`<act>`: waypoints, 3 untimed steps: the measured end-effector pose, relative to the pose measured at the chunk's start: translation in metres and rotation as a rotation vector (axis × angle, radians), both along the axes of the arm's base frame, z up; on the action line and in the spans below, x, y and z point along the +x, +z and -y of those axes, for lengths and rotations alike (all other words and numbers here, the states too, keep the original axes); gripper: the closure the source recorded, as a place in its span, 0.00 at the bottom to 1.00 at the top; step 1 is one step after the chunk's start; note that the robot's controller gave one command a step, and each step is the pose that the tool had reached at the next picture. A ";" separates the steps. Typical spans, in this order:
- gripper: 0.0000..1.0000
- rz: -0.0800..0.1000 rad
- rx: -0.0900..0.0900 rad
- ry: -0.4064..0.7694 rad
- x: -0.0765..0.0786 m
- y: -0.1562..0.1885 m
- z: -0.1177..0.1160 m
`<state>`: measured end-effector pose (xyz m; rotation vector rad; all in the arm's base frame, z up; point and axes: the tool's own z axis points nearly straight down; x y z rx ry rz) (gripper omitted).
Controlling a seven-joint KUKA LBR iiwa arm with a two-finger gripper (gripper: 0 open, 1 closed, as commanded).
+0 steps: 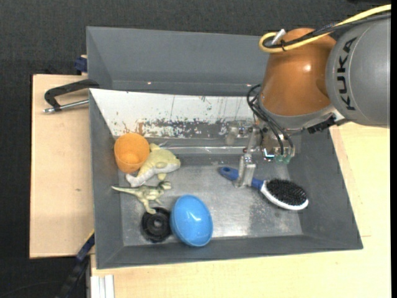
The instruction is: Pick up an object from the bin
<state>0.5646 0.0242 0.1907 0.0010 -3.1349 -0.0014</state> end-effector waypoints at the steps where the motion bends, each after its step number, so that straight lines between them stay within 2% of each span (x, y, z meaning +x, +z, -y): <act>1: 0.00 0.001 0.000 0.206 -0.007 -0.124 0.079; 2: 1.00 0.008 0.001 0.208 -0.005 -0.120 0.076; 3: 1.00 0.021 -0.003 0.225 -0.001 0.137 0.094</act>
Offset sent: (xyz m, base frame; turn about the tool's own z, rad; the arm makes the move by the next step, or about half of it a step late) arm -0.0061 -0.0770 -0.1207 -0.2096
